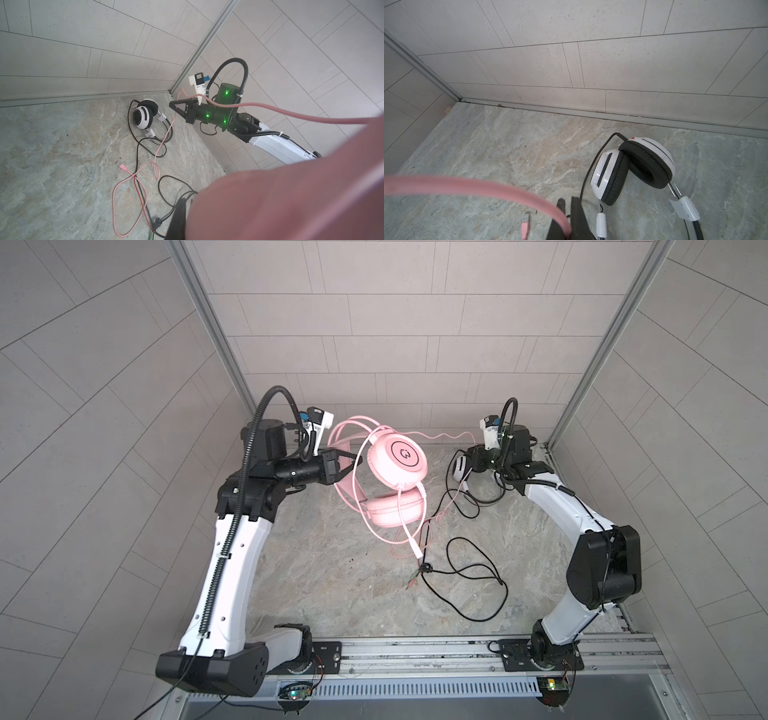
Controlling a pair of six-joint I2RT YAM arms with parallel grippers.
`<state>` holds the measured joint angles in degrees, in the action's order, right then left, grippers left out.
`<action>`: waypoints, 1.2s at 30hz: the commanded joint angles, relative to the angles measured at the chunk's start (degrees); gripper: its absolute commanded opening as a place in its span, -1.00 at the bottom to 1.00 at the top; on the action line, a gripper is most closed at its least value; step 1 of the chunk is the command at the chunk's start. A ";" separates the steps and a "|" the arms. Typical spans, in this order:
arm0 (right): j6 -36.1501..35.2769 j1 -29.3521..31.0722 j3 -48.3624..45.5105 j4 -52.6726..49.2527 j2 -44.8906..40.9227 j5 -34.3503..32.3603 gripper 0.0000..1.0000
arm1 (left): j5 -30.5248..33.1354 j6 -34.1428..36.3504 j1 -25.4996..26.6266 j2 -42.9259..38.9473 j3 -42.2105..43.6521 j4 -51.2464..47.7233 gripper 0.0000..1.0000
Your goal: Wrap the headphones
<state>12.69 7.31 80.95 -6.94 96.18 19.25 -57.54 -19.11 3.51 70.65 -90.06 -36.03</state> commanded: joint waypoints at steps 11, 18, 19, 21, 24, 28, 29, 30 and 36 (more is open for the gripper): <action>1.96 2.08 -0.97 2.28 -0.57 3.44 -1.00 | -3.13 -12.84 -3.03 -2.28 4.18 16.18 -1.00; -1.38 11.82 -2.55 -1.28 -2.51 -0.49 -1.00 | 9.83 -16.92 -3.11 -1.88 5.55 19.33 -1.00; -1.74 13.20 -2.94 -1.55 -2.98 -1.25 -1.00 | 12.39 -17.03 -3.10 -1.94 5.75 19.04 -1.00; -2.82 16.53 -3.34 -2.82 -3.65 -2.70 -1.00 | 18.08 -18.35 -3.06 -2.26 6.79 19.08 -1.00; -4.85 21.52 -3.34 -5.75 -4.62 -4.83 -1.00 | 23.44 -20.33 -3.08 -1.95 8.14 20.39 -1.00; -6.62 26.40 -3.69 -8.40 -6.80 -7.79 -1.00 | 27.22 -20.07 -3.08 -1.01 8.32 19.46 -1.00; -7.03 27.46 -3.84 -9.37 -7.79 -8.17 -1.00 | 29.04 -18.86 -3.10 -0.85 8.11 17.96 -1.00; -7.54 28.17 -4.02 -10.16 -8.62 -8.85 -1.00 | 31.12 -17.75 -3.07 -0.65 7.80 16.23 -1.00; -10.07 33.56 -4.04 -15.06 -14.29 -13.74 -1.00 | 41.11 -14.46 -3.06 -1.64 10.05 13.91 -1.00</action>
<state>5.15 38.94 76.71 -18.48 85.27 9.47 -22.17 -34.13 0.75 70.65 -80.62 -23.81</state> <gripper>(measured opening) 0.051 0.079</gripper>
